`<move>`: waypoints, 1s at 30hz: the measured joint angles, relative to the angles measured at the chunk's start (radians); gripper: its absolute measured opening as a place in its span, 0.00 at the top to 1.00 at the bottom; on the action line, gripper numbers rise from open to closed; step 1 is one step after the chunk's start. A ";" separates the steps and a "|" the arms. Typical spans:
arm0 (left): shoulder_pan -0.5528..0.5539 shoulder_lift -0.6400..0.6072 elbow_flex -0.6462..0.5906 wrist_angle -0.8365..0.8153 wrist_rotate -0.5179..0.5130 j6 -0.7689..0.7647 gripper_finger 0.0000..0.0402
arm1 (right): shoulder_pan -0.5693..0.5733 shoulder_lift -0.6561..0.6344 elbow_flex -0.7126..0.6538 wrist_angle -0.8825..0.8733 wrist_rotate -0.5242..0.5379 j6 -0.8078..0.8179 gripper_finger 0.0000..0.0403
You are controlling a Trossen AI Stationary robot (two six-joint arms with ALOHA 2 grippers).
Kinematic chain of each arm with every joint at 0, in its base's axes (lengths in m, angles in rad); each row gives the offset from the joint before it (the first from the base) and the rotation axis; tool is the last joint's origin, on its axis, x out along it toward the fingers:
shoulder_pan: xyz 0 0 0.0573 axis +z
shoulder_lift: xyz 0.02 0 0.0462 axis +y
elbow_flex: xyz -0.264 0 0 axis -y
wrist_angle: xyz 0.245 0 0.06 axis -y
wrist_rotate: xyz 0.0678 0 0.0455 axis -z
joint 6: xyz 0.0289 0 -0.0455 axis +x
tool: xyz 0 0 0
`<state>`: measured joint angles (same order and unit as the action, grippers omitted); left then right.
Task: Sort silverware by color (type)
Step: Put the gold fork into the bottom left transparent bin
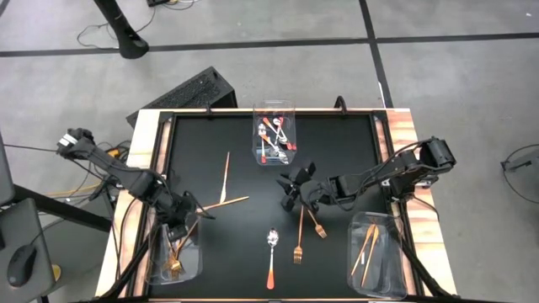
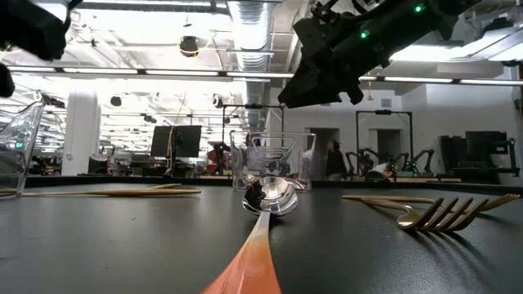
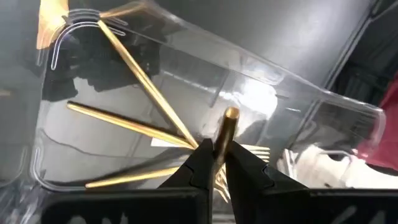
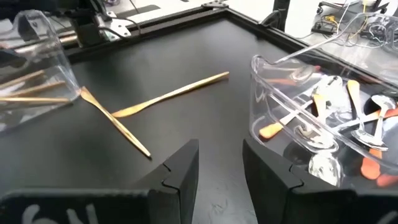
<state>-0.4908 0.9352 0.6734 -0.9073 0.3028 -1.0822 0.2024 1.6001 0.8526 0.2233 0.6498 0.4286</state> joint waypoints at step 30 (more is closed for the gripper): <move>-0.018 -0.045 0.173 0.037 -0.696 0.229 0.66 | 0.240 -0.190 0.046 -0.682 -0.212 0.569 0.64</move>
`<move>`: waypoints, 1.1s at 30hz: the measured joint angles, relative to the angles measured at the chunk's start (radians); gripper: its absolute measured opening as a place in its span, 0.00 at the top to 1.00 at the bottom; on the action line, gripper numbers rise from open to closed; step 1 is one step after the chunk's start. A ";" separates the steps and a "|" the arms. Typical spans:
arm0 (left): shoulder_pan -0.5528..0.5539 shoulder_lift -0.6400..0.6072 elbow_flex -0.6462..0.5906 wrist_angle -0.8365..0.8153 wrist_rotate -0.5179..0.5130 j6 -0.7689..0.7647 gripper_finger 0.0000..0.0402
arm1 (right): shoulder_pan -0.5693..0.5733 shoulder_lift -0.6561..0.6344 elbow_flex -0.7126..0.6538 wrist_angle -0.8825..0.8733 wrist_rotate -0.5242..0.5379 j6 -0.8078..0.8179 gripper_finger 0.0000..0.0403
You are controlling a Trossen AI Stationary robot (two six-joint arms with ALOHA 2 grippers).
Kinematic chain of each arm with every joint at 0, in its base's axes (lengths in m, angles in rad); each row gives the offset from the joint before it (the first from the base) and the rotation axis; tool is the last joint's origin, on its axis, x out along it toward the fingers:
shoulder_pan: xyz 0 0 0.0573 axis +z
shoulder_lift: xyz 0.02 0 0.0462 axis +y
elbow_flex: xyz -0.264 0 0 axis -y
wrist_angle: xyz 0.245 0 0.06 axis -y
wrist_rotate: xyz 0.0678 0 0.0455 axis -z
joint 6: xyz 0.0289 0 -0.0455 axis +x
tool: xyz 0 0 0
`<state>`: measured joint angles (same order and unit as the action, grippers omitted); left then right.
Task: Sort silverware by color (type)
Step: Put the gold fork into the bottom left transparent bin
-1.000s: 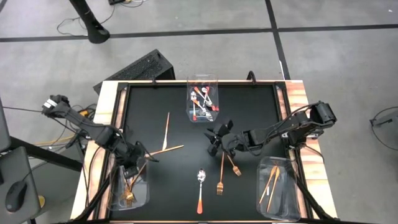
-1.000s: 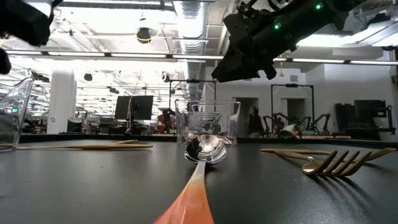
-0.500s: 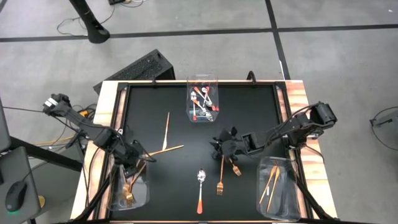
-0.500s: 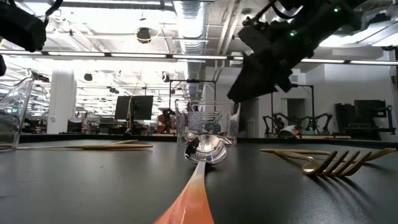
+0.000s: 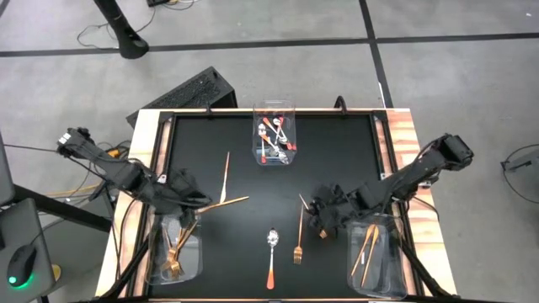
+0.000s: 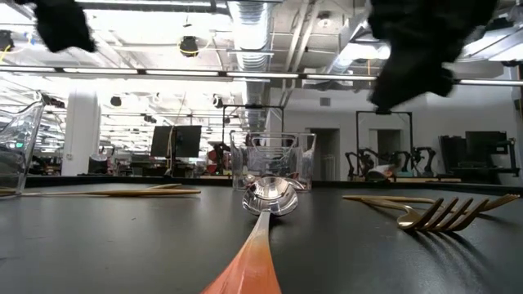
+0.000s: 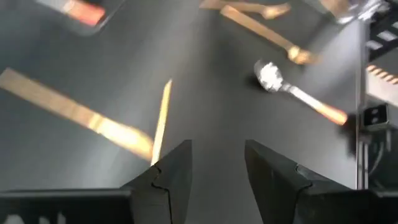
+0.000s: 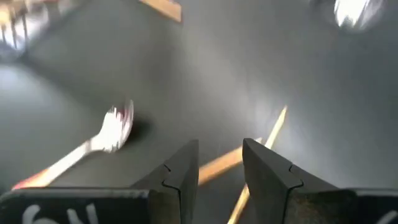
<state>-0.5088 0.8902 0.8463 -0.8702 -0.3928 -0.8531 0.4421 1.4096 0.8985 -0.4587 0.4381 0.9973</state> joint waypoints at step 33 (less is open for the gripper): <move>0.214 0.512 -0.248 1.382 -0.121 0.677 0.66 | 0.061 0.152 -0.013 -0.110 -0.011 0.193 0.64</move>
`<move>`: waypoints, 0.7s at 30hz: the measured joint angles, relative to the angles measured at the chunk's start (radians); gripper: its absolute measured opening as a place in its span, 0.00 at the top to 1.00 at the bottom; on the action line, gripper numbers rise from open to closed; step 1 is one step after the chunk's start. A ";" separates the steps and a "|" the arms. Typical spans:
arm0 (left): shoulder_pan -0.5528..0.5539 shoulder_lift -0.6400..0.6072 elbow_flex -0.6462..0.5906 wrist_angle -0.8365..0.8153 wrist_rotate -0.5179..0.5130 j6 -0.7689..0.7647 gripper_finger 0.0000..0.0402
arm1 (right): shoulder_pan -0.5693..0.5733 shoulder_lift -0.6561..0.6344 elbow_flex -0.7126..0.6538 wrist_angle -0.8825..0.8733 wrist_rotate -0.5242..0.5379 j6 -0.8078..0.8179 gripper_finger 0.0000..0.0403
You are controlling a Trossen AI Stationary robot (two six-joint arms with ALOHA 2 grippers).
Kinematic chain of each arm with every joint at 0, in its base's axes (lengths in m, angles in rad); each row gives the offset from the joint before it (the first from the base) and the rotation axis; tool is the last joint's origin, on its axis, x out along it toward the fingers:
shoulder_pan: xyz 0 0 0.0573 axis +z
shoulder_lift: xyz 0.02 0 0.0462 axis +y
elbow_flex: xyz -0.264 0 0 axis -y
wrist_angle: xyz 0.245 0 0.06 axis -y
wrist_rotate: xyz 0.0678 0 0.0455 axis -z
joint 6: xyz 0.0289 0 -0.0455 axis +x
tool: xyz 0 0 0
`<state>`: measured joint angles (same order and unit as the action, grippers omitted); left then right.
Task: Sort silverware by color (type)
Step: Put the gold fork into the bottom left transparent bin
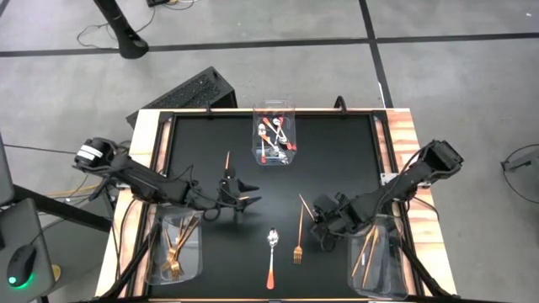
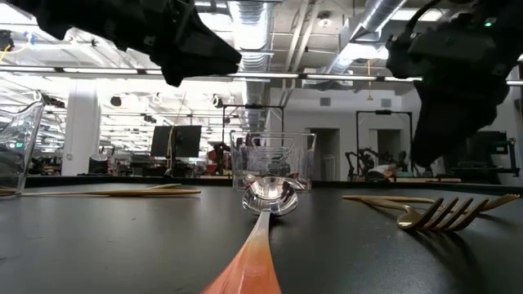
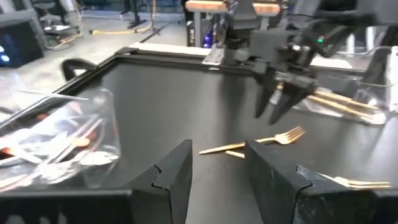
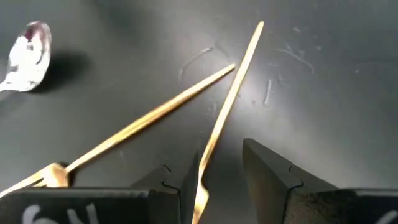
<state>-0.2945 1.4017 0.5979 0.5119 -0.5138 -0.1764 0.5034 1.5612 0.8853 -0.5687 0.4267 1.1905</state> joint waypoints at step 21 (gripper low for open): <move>0.050 -0.056 0.008 -0.223 -0.069 -0.129 0.66 | -0.113 0.105 0.059 0.072 -0.159 -0.167 0.70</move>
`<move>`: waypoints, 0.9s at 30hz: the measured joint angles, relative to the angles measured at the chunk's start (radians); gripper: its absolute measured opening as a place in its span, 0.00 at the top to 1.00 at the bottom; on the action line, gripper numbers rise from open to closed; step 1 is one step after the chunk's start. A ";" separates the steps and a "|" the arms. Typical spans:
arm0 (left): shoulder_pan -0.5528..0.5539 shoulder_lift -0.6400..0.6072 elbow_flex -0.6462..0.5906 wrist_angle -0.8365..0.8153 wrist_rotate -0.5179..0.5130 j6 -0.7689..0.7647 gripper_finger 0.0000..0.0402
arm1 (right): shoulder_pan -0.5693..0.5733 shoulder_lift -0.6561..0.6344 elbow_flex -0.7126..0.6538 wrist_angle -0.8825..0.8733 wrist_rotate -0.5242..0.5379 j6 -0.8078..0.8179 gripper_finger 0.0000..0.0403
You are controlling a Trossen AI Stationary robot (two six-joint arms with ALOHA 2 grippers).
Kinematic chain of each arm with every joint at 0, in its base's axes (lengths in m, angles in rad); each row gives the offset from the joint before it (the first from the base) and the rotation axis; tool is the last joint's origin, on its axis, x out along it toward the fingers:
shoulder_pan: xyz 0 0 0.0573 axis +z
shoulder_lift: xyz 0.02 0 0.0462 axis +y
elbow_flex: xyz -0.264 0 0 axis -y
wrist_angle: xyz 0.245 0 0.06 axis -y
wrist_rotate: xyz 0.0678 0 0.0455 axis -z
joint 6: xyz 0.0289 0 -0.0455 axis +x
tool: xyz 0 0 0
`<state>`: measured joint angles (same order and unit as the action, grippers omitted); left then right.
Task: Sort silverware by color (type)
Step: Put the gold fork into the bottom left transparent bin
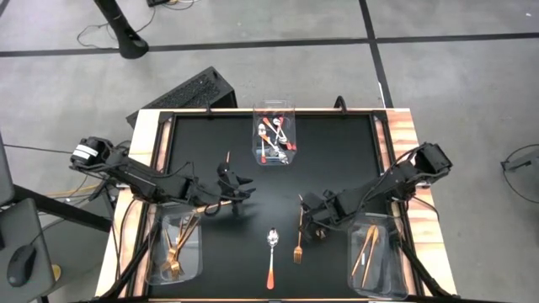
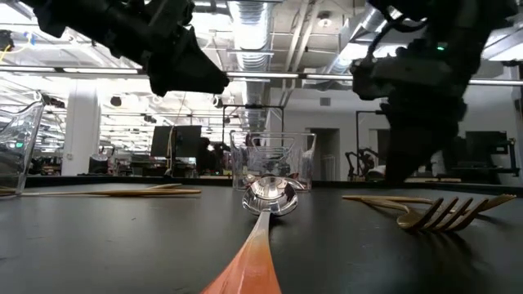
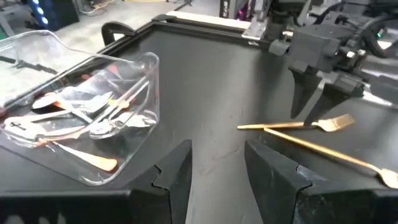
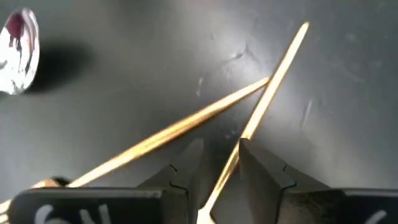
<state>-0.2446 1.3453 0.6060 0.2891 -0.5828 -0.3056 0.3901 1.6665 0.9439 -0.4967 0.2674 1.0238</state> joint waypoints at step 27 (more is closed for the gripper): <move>0.018 -0.007 0.000 -0.164 0.008 -0.072 0.66 | -0.046 -0.004 0.180 -0.312 -0.018 0.013 0.72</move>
<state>-0.2262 1.3384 0.6064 0.1256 -0.5747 -0.3779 0.3438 1.6621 1.1243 -0.8090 0.2495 1.0369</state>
